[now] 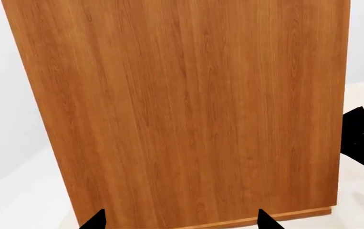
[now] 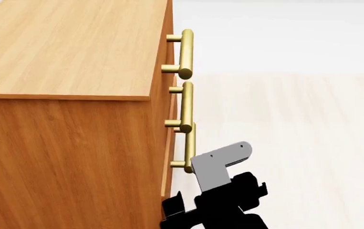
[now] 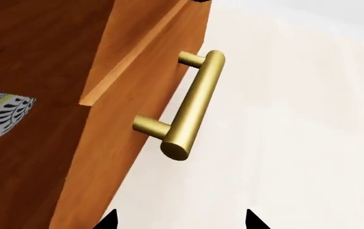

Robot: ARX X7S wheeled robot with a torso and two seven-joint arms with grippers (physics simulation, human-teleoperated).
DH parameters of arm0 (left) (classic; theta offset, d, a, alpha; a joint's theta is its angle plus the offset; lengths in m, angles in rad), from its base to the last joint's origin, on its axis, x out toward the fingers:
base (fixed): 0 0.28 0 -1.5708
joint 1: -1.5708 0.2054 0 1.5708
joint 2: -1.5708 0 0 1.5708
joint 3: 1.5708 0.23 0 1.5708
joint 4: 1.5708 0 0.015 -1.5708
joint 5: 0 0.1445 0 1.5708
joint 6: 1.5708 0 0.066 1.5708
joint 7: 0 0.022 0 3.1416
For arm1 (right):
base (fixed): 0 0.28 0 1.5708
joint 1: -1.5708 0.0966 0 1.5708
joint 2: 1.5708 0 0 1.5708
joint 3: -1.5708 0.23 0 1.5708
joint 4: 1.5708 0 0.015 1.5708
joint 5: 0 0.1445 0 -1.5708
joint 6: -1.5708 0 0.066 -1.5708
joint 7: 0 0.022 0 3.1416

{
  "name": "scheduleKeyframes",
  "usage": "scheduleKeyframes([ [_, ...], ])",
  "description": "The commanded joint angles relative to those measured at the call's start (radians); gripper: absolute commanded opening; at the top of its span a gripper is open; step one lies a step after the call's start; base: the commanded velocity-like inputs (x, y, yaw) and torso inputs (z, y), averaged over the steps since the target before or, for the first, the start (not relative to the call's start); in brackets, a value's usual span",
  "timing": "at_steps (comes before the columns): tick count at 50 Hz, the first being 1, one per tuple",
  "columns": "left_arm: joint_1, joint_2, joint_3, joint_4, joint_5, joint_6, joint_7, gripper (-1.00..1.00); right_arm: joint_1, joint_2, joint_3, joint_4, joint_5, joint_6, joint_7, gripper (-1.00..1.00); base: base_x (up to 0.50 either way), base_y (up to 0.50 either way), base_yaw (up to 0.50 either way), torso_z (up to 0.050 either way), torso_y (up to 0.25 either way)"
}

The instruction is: Put the bowl in the bottom drawer of the cabinet and close it.

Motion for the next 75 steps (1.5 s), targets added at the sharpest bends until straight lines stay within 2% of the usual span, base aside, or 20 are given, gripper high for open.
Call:
scheduleKeyframes([
  [1,-0.002,0.002,0.003,-0.002,0.001,0.000,-0.003,1.00,-0.015,0.014,-0.066,-0.072,0.117,0.014,-0.119,1.00,0.00,0.00,0.00,0.000,0.000],
  [18,-0.002,0.002,0.005,-0.002,0.003,-0.002,-0.008,1.00,0.021,0.141,-0.091,-0.129,0.195,0.032,-0.306,1.00,0.00,0.00,0.00,0.000,0.001],
  [28,0.001,-0.001,0.004,0.003,-0.001,-0.003,-0.011,1.00,0.034,0.148,-0.096,-0.099,0.190,0.011,-0.311,1.00,0.00,0.00,0.00,0.000,0.000],
  [37,0.001,-0.003,0.006,0.005,-0.002,0.000,-0.010,1.00,-0.007,0.163,0.035,-0.151,0.176,0.043,-0.154,1.00,0.00,0.00,0.00,0.000,0.001],
  [41,0.004,-0.003,0.005,0.004,0.005,0.008,-0.015,1.00,-0.022,0.175,0.065,-0.125,0.146,0.004,-0.099,1.00,0.00,0.00,0.00,0.000,0.000],
  [51,0.015,-0.009,0.003,0.019,0.005,0.009,-0.022,1.00,-0.054,0.208,0.135,-0.138,0.134,-0.022,-0.039,1.00,0.00,0.00,0.00,0.000,0.000],
  [61,0.042,-0.054,-0.006,0.182,0.020,-0.068,-0.046,1.00,-0.068,0.231,0.258,-0.305,0.154,0.073,0.066,1.00,0.00,0.00,0.00,0.000,0.000],
  [75,0.084,-0.132,-0.011,0.472,0.096,-0.220,-0.080,1.00,-0.050,0.274,0.411,-0.538,0.228,0.266,0.108,1.00,0.00,0.00,0.00,0.000,0.000],
])
